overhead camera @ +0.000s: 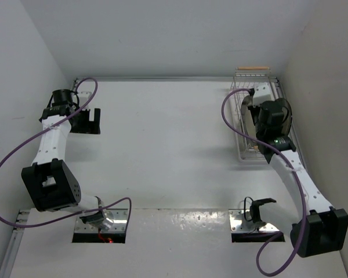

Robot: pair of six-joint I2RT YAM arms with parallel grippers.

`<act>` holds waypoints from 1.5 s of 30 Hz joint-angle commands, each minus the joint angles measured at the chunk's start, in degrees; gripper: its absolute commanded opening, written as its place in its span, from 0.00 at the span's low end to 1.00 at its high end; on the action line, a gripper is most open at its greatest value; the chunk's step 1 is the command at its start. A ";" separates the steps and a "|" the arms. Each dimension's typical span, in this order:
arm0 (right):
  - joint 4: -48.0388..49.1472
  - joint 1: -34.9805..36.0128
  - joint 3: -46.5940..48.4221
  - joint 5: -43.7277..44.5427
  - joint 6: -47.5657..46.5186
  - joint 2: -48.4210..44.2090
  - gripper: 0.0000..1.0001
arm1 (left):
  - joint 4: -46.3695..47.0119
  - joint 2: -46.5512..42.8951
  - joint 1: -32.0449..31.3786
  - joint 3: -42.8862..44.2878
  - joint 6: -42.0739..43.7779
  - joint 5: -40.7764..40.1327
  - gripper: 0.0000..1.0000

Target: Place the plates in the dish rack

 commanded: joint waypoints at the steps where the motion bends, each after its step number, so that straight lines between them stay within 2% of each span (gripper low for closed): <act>1: 1.69 0.45 -1.67 1.05 6.09 -1.32 0.04 | 1.13 -0.90 -0.65 1.04 0.11 0.02 1.00; 6: 1.86 0.19 -3.25 -0.09 6.45 -1.32 0.22 | 1.13 -0.90 -0.65 1.04 0.11 0.02 1.00; 7: 2.30 0.36 -3.43 -0.09 6.36 -1.06 0.32 | 1.13 -0.90 -0.65 1.04 0.11 0.02 1.00; 10: 2.13 0.19 -2.55 0.35 6.71 -0.44 0.46 | 1.13 -0.90 -0.65 1.04 0.11 0.02 1.00; 14: 1.78 0.01 -0.71 -0.26 6.54 -0.79 0.46 | 1.13 -0.90 -0.65 1.04 0.11 0.02 1.00; 16: 1.69 0.27 0.26 -0.27 6.19 -0.88 0.52 | 1.13 -0.90 -0.65 1.04 0.11 0.02 1.00; 17: 1.51 0.19 0.96 -0.35 6.10 -1.23 0.60 | 1.13 -0.90 -0.65 1.04 0.11 0.02 1.00; 19: 1.34 0.10 2.54 0.00 5.57 -1.84 0.69 | 1.13 -0.90 -0.65 1.04 0.11 0.02 1.00; 24: -0.24 0.19 6.49 -0.09 4.78 -3.16 0.81 | 1.13 -0.90 -0.65 1.04 0.11 0.02 1.00; 32: -3.58 0.19 11.77 -2.46 5.48 -7.02 0.85 | 1.13 -0.90 -0.65 1.04 0.11 0.02 1.00; 34: -4.37 -0.08 11.78 -2.20 5.83 -7.29 0.82 | 1.13 -0.90 -0.65 1.04 0.11 0.02 1.00; 39: -7.44 -2.44 13.26 -2.37 7.24 -3.62 0.18 | 1.13 -0.90 -0.65 1.04 0.11 0.55 1.00; 41: -9.64 -4.02 15.45 -2.99 7.76 -0.54 0.20 | 1.13 -1.42 -0.65 1.04 0.11 0.55 1.00; 42: -11.91 -4.73 17.55 -3.08 8.72 2.52 0.26 | 1.13 -1.42 -0.65 1.04 0.11 0.55 1.00; 45: -16.15 -6.31 20.74 -4.04 12.05 4.39 0.35 | 1.13 -2.57 -0.65 0.35 0.11 -0.06 1.00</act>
